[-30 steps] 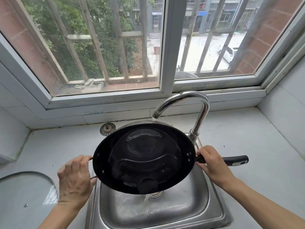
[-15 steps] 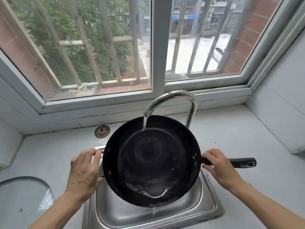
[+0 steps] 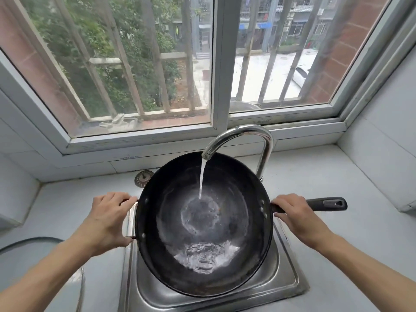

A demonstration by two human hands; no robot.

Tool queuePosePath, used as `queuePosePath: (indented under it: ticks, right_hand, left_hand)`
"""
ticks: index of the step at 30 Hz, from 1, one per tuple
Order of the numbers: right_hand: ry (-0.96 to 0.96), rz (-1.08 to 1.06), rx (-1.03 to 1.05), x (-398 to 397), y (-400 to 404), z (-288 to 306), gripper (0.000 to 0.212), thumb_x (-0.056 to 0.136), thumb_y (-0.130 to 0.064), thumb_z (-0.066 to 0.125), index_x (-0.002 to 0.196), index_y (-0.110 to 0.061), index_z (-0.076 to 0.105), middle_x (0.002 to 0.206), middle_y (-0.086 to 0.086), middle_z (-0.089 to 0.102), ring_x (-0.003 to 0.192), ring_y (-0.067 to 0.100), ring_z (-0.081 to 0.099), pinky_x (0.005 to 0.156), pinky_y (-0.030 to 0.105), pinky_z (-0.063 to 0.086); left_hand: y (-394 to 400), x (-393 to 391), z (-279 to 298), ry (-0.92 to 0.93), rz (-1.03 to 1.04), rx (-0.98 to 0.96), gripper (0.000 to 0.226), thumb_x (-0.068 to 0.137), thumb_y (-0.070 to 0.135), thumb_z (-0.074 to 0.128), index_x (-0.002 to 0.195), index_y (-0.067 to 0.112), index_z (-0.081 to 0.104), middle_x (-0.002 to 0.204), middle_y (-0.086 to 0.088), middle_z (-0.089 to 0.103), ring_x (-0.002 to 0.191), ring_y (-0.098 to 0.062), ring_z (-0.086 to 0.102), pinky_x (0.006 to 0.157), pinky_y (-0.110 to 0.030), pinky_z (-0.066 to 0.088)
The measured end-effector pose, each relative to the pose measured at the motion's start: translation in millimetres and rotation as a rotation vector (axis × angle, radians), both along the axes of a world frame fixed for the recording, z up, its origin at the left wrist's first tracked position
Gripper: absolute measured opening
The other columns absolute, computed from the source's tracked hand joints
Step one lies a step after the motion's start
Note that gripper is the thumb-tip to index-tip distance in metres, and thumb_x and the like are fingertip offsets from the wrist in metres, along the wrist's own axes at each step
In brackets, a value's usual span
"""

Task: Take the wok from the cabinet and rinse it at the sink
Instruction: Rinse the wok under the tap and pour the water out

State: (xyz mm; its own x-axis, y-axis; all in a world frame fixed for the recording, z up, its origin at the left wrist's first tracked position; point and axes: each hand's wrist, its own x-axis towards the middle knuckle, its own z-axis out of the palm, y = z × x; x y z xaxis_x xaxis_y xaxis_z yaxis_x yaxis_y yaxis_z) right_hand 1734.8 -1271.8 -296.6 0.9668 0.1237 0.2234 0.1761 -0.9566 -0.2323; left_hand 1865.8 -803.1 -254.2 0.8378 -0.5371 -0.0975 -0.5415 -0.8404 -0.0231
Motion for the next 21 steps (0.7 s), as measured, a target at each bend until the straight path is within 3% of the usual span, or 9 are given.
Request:
queuePosePath:
  ticks: [6,11,21]
  right_hand:
    - [0.010,0.108,-0.095,10,7,-3,0.031,0.073,-0.010,0.081,0.100,-0.012,0.066,0.093,0.000,0.065,0.078,0.025,0.058,0.068,0.038,0.050]
    - [0.105,0.135,-0.133,10,12,-18,0.030,0.077,-0.015,0.079,0.104,-0.016,0.065,0.098,-0.003,0.064,0.084,0.023,0.058,0.073,0.034,0.048]
    - [0.237,0.143,-0.131,5,17,-39,0.028,0.092,-0.022,0.062,0.119,-0.017,0.061,0.115,-0.004,0.061,0.101,0.023,0.053,0.088,0.033,0.041]
  left_hand:
    - [13,1,-2,0.098,0.021,0.040,0.100,0.037,0.056,0.084,0.127,0.017,0.063,0.117,0.001,0.062,0.106,-0.026,0.056,0.095,-0.040,0.035]
    - [23,-8,-21,0.205,0.021,0.036,0.108,0.042,0.071,0.065,0.139,0.026,0.051,0.129,0.008,0.052,0.123,-0.018,0.045,0.103,-0.032,0.026]
    - [32,-20,-53,0.233,0.018,0.042,0.109,0.039,0.073,0.060,0.136,0.024,0.054,0.124,0.006,0.054,0.117,-0.019,0.049,0.101,-0.032,0.029]
